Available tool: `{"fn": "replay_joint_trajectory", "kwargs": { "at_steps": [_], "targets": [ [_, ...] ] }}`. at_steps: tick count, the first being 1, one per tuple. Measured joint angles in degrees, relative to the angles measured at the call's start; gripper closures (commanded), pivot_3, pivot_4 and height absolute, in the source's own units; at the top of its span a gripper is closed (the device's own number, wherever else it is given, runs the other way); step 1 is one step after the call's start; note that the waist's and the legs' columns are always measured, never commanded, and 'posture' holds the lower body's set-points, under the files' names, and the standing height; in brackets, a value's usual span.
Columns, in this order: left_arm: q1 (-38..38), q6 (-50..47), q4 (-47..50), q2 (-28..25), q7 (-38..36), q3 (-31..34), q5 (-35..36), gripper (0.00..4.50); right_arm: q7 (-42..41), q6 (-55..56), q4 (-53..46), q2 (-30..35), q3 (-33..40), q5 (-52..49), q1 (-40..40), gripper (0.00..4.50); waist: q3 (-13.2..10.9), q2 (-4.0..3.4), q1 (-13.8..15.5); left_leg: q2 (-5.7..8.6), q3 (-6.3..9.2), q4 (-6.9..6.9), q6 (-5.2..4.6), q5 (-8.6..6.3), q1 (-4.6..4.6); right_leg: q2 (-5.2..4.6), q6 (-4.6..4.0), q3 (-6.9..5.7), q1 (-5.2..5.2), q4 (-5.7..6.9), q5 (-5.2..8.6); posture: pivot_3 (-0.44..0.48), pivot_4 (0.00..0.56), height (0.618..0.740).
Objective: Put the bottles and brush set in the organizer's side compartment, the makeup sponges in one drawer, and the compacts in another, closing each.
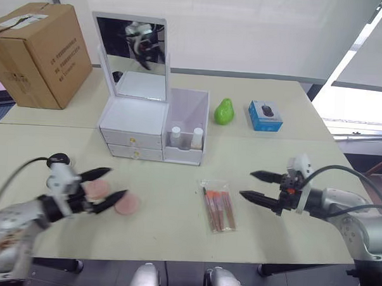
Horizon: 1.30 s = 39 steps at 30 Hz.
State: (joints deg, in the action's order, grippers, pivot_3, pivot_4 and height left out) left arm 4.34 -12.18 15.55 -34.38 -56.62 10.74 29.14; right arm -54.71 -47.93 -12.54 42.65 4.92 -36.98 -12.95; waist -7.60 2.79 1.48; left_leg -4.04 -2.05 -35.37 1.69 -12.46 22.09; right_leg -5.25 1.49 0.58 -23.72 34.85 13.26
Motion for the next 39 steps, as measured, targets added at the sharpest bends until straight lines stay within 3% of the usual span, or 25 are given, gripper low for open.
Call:
{"fn": "replay_joint_trajectory", "kwargs": {
  "at_steps": [1, 4, 10, 16, 22, 34, 37, 39],
  "targets": [
    [-1.8, -0.9, 1.5, 1.6, 0.5, -4.3, -0.5, 0.00, 1.2, -5.4, 1.5, 0.0, -0.5, -1.4, -2.5, 0.05, 0.0, -0.01, -0.1, 0.06, 0.02, -0.02, -0.01, 0.01, 0.02, 0.02, 0.02, 0.09, -0.03, 0.00, -0.05, 0.000, 0.150, 0.728],
    [-6.3, -3.4, 2.6, 3.0, 0.8, -13.0, -2.7, 0.60, 0.9, -17.5, 5.6, 2.3, -2.4, -4.9, -8.1, 0.00, 0.0, -0.08, -0.3, 0.08, 0.37, -0.21, -0.07, 0.03, -0.04, 0.32, -0.01, 0.21, 0.10, 0.00, -0.03, 0.000, 0.150, 0.728],
    [-10.5, -6.5, -0.6, 7.2, 0.8, -22.3, -5.0, 2.54, -1.7, -31.7, 13.9, 3.4, -6.2, -8.2, -14.8, 0.00, 0.0, -0.27, -0.8, 0.08, 1.08, -0.66, -0.32, -0.10, -0.03, 0.84, -0.03, 0.41, 0.50, -0.29, 0.00, 0.000, 0.150, 0.728],
    [-13.9, -6.5, -7.4, 13.5, 2.2, -26.8, -7.6, 4.44, -1.5, -34.4, 21.2, 0.3, -9.0, -7.6, -18.4, 0.00, 0.0, -0.29, -0.7, 0.15, 1.34, -0.78, -0.33, -0.10, 0.03, 0.95, 0.00, 0.41, 0.54, -0.29, -0.01, 0.000, 0.150, 0.728],
    [-19.6, -6.4, -15.6, 17.2, 5.2, -28.4, -11.9, 4.49, 0.3, -35.6, 23.6, -4.7, -10.0, -6.8, -20.4, 0.00, 0.1, -0.40, -0.9, 0.17, 1.53, -0.84, -0.38, -0.13, 0.06, 1.07, 0.26, 0.42, 0.56, -0.24, -0.17, 0.000, 0.150, 0.728],
    [-21.2, -4.2, -17.8, 14.8, 3.7, -32.0, -17.6, 4.49, 1.5, -34.8, 29.0, -11.3, -12.4, -3.9, -25.0, 0.00, 0.6, -0.49, -2.1, 0.16, 1.85, -0.81, -0.42, -0.15, -0.15, 1.26, 0.11, 0.41, 0.61, 0.08, -0.06, 0.000, 0.150, 0.728],
    [-21.2, -4.2, -17.8, 14.6, 3.6, -32.0, -17.7, 4.50, 0.5, -33.8, 30.0, -11.3, -13.4, -3.3, -25.0, 0.57, 0.7, -0.45, -2.2, 0.15, 1.87, -0.81, -0.42, -0.15, -0.16, 1.27, 0.10, 0.40, 0.62, 0.10, -0.06, 0.000, 0.150, 0.728],
    [-21.2, -4.2, -17.8, 14.6, 3.5, -32.0, -17.7, 4.50, 0.1, -32.8, 31.1, -11.3, -13.7, -2.3, -25.1, 1.29, 0.7, -0.49, -2.2, 0.15, 1.87, -0.80, -0.42, -0.16, -0.16, 1.27, 0.10, 0.40, 0.61, 0.10, -0.05, 0.000, 0.150, 0.728]
  ]
}}
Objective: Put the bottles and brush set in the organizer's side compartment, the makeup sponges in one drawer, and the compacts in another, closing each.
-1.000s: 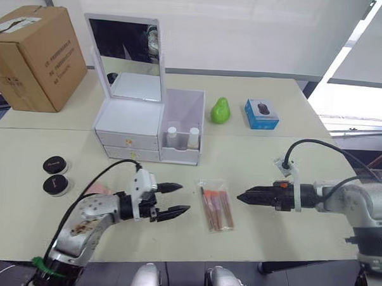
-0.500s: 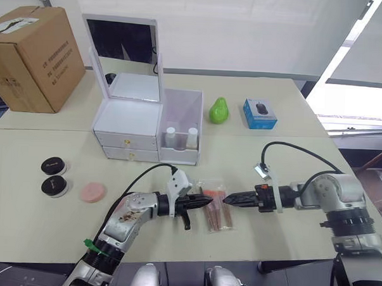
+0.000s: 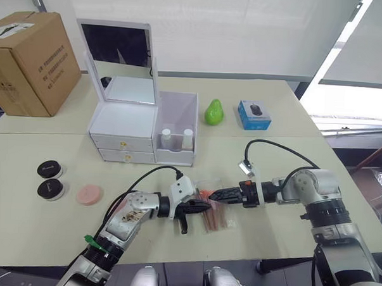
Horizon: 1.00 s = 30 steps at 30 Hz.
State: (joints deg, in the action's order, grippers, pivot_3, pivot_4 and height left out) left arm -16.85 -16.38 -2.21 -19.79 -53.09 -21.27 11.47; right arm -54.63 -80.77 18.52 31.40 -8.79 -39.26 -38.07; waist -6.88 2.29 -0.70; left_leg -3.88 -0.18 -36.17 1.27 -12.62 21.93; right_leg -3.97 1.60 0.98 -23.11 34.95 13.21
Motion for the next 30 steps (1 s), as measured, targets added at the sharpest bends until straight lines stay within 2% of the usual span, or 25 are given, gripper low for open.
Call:
{"fn": "replay_joint_trajectory", "kwargs": {
  "at_steps": [9, 16, 19, 22, 25, 30],
  "targets": [
    [0.6, 0.2, 0.4, -0.2, -0.1, 0.4, 0.0, 4.50, -2.3, 2.9, 3.8, 0.0, -2.2, 3.3, -1.1, 4.37, 0.0, -0.04, 0.0, 0.00, 0.00, 0.01, 0.00, 0.00, 0.02, -0.01, 0.00, 0.00, -0.02, 0.01, 0.00, 0.000, 0.150, 0.728],
    [1.6, -0.3, 1.1, -0.7, -0.6, 1.6, 1.0, 4.50, -4.6, 2.7, 3.3, 0.2, -2.1, 3.0, -0.9, 4.44, 0.0, -0.07, 0.0, 0.00, 0.02, 0.00, 0.00, 0.00, 0.06, 0.00, 0.00, -0.01, -0.07, 0.03, 0.00, 0.000, 0.150, 0.728],
    [3.3, -2.3, 3.4, -2.6, -1.5, 3.4, 3.1, 3.89, -4.7, 1.6, 2.9, 0.2, -1.4, 2.3, -0.9, 4.50, -0.1, -0.19, 0.0, 0.00, 0.02, 0.03, 0.00, 0.00, 0.08, 0.01, 0.00, -0.01, -0.11, 0.03, 0.01, 0.000, 0.150, 0.728],
    [6.0, -5.8, 7.1, -5.1, -1.8, 6.1, 6.0, 3.06, -4.5, 0.9, 2.3, 0.3, -0.1, 2.0, -0.5, 4.50, -0.1, -0.25, 0.0, -0.01, 0.02, 0.04, 0.00, 0.00, 0.12, 0.01, 0.00, -0.01, -0.14, 0.03, 0.01, 0.000, 0.150, 0.728],
    [8.7, -9.2, 12.5, -8.2, -2.7, 9.5, 9.7, 2.12, -4.2, 0.3, 1.4, 0.5, 1.0, 1.9, 0.4, 4.50, -0.2, -0.29, 0.2, 0.00, 0.02, 0.03, 0.00, 0.00, 0.13, -0.03, -0.03, -0.03, -0.15, 0.01, 0.03, 0.000, 0.150, 0.728],
    [16.1, -15.6, 25.7, -15.8, -3.1, 20.1, 19.3, 0.48, -5.3, -0.7, -7.7, 4.5, 3.6, -1.5, 1.7, 4.50, -0.5, -0.50, 0.1, 0.00, 0.02, 0.06, 0.01, 0.00, 0.12, -0.04, -0.24, -0.03, -0.17, -0.02, 0.17, 0.000, 0.150, 0.728]
  ]
}}
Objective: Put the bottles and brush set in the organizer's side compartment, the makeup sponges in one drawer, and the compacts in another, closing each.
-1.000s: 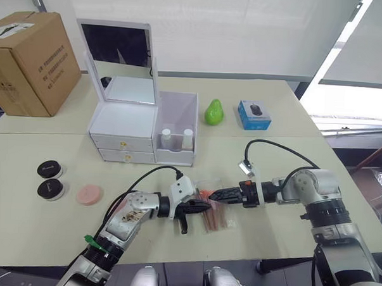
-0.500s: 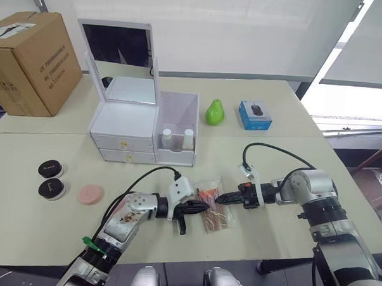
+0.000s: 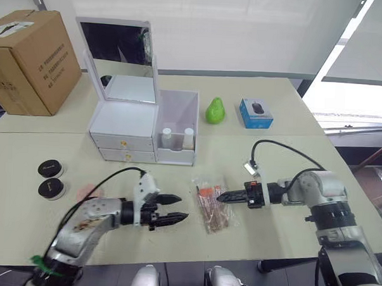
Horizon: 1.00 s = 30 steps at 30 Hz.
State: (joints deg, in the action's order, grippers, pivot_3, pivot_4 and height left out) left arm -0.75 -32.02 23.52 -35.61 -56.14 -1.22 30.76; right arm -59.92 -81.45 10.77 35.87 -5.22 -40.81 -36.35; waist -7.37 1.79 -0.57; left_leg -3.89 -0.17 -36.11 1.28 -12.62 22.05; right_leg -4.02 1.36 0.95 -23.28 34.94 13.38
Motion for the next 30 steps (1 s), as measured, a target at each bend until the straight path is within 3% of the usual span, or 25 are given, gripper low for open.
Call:
{"fn": "replay_joint_trajectory", "kwargs": {
  "at_steps": [2, 7, 10, 13, 18, 24, 30],
  "targets": [
    [2.4, -2.6, 4.2, -1.6, 1.5, 4.9, 3.6, 0.02, -1.9, 0.1, -5.3, 2.4, 0.9, -2.3, -0.2, 4.50, -0.1, 0.01, 0.0, 0.00, 0.00, 0.00, 0.00, 0.00, 0.00, 0.00, -0.07, 0.00, 0.01, -0.02, 0.06, 0.000, 0.150, 0.728],
    [6.3, -5.2, 12.2, -1.6, 7.6, 13.5, 9.7, 0.02, -5.2, 3.2, -10.5, 2.8, 6.4, -7.6, -5.8, 4.50, -0.1, 0.09, 0.0, 0.00, 0.03, 0.03, 0.01, -0.01, -0.07, 0.03, -0.08, 0.01, 0.04, -0.06, 0.06, 0.000, 0.150, 0.728],
    [6.7, -5.2, 14.7, 2.4, 14.1, 15.4, 10.2, 0.02, -1.8, 7.2, -8.0, -1.9, 9.8, -7.5, -11.4, 4.50, -0.1, 0.12, -0.1, 0.00, 0.02, 0.02, 0.01, 0.00, -0.07, 0.05, -0.07, 0.04, 0.05, -0.06, 0.05, 0.000, 0.150, 0.728],
    [5.8, -2.9, 17.1, 7.7, 22.1, 15.0, 7.5, 0.02, 6.3, 17.5, -1.4, -9.7, 12.6, -3.5, -18.3, 4.50, -0.1, 0.15, -0.2, -0.01, 0.06, 0.02, 0.01, 0.00, -0.09, 0.16, 0.22, 0.09, 0.06, -0.02, -0.16, 0.000, 0.150, 0.728],
    [4.0, 2.6, 18.8, 13.6, 32.3, 11.5, -1.3, 0.02, 17.0, 45.1, 15.1, -19.5, 13.0, 8.8, -25.8, 4.50, -0.1, 0.16, 0.2, 0.00, 0.06, 0.05, 0.01, 0.01, -0.04, 0.19, 0.18, 0.14, 0.07, -0.05, -0.25, 0.000, 0.150, 0.728],
    [2.4, 8.2, 18.2, 16.4, 37.0, 9.1, -7.9, 0.02, 18.8, 69.8, 37.9, -25.8, 12.4, 18.2, -33.1, 4.50, -0.1, 0.13, -0.2, -0.03, 0.05, 0.08, 0.01, 0.01, -0.09, 0.24, -0.18, 0.20, 0.07, -0.03, -0.47, 0.000, 0.150, 0.728],
    [0.8, 10.5, 18.1, 17.8, 38.0, 7.8, -9.2, 0.02, 19.2, 81.5, 54.6, -29.5, 11.8, 24.4, -37.4, 4.50, -0.1, 0.13, -0.3, -0.04, 0.05, 0.10, 0.01, 0.01, -0.09, 0.25, -0.22, 0.20, 0.07, -0.03, -0.49, 0.000, 0.150, 0.728]
  ]
}}
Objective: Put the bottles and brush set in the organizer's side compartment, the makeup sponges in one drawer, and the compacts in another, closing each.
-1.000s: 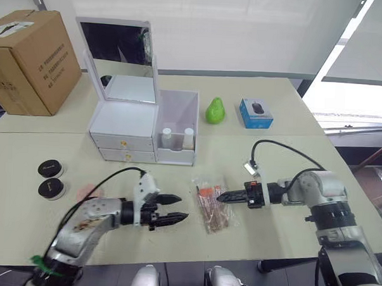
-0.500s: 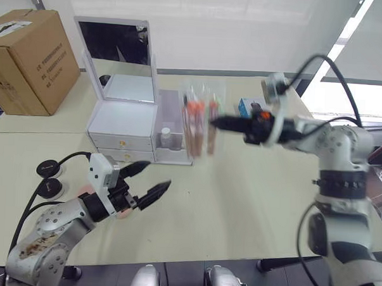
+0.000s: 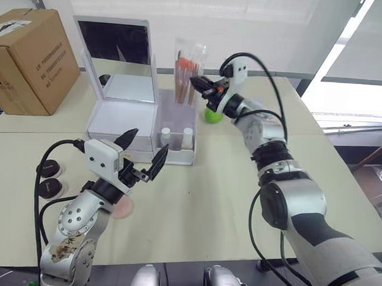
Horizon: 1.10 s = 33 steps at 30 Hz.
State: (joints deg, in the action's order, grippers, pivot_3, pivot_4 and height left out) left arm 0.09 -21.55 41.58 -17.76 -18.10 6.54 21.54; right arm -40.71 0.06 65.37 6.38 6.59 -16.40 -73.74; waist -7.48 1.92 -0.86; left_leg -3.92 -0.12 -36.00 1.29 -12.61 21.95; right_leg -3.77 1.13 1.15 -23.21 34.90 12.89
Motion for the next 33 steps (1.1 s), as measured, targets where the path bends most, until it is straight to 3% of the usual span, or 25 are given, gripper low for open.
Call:
{"fn": "replay_joint_trajectory", "kwargs": {
  "at_steps": [8, 18, 31, 33],
  "targets": [
    [-0.8, 0.2, -1.4, -0.1, -0.1, 0.1, -0.7, 0.02, 4.0, 2.2, 9.2, -4.3, -1.4, 6.5, -0.7, 4.50, 0.0, -0.01, 0.0, 0.00, 0.01, 0.00, 0.00, 0.00, 0.00, 0.00, -0.02, 0.00, -0.01, 0.02, 0.00, 0.000, 0.150, 0.728],
    [-1.7, 0.2, -1.4, -0.3, -0.2, 0.2, -0.7, 0.02, 10.7, 0.5, 11.6, -6.6, -1.0, 11.1, -2.0, 4.50, 0.0, -0.02, 0.0, 0.00, 0.02, 0.00, 0.00, 0.00, -0.02, 0.00, -0.03, -0.01, 0.00, 0.02, 0.01, 0.000, 0.150, 0.728],
    [-1.0, 1.8, -2.4, -0.3, -1.5, 0.6, 0.0, 0.00, 9.1, -0.7, 11.7, -5.4, 4.4, 10.4, -4.9, 0.25, 0.0, -0.04, 0.1, 0.00, 0.04, -0.01, 0.00, 0.00, 0.02, 0.00, -0.02, -0.03, 0.01, 0.00, 0.01, 0.000, 0.150, 0.728],
    [-1.0, 1.8, -2.4, -0.3, -1.5, 0.7, 0.2, 0.00, 8.3, -0.7, 11.5, -4.3, 5.2, 10.4, -6.1, 0.04, 0.0, -0.03, 0.0, -0.01, 0.05, 0.00, 0.00, 0.00, 0.00, 0.01, -0.03, -0.03, 0.01, 0.00, 0.02, 0.000, 0.150, 0.728]
  ]
}}
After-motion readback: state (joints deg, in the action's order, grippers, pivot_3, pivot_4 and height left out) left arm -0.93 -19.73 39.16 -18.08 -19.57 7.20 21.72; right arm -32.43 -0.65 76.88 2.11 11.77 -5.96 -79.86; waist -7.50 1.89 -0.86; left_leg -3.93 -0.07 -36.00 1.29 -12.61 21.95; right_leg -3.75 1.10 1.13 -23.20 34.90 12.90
